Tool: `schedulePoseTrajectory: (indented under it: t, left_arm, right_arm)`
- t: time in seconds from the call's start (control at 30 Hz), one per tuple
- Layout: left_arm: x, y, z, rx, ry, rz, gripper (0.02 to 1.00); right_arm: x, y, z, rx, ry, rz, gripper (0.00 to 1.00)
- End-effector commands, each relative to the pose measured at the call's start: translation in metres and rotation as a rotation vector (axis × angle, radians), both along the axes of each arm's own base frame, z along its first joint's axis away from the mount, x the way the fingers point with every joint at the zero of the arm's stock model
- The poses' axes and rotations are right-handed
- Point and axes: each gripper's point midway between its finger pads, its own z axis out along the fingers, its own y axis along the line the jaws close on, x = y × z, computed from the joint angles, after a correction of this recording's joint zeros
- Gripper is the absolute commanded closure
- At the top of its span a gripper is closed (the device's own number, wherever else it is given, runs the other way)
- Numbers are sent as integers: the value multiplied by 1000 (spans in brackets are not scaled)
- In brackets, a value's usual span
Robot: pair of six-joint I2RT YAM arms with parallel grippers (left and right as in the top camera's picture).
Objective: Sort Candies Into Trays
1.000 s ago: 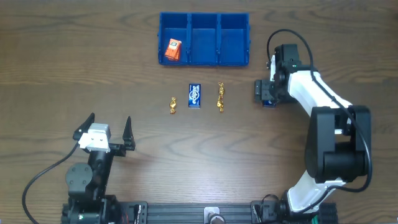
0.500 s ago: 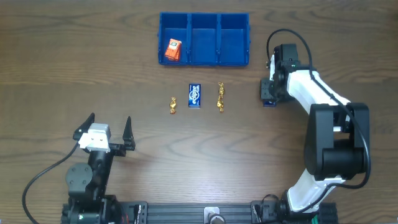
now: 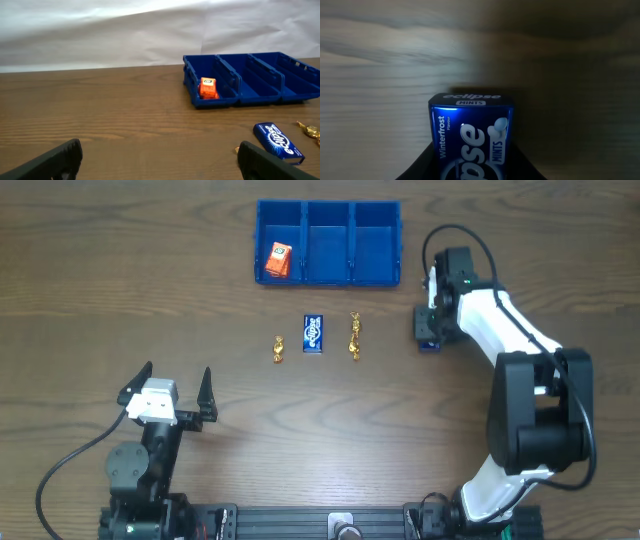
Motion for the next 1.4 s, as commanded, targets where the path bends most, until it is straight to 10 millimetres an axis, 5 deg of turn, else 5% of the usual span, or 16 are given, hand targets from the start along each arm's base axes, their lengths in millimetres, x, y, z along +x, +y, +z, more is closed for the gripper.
schedulePoseTrajectory:
  t: [0.03, 0.23, 0.4, 0.57, 0.9, 1.4]
  left_arm:
    - [-1, -3, -16, 2, 45, -21, 20]
    - [-1, -3, -16, 2, 46, -21, 20]
    - [-1, -3, -16, 2, 46, -21, 20]
    - [-1, -3, -16, 2, 45, -21, 20]
    - [-1, -3, -16, 2, 45, -21, 20]
    - [-1, -3, -16, 2, 45, -21, 20]
  right_arm:
    - [49, 48, 116, 52, -281, 53, 965]
    - [81, 112, 214, 14, -549, 65, 965]
    - [110, 159, 242, 21, -708, 32, 965]
    - [136, 186, 212, 32, -730, 15, 965]
    - [157, 199, 128, 7, -631, 12, 965]
    - [162, 197, 102, 9, -601, -30, 965]
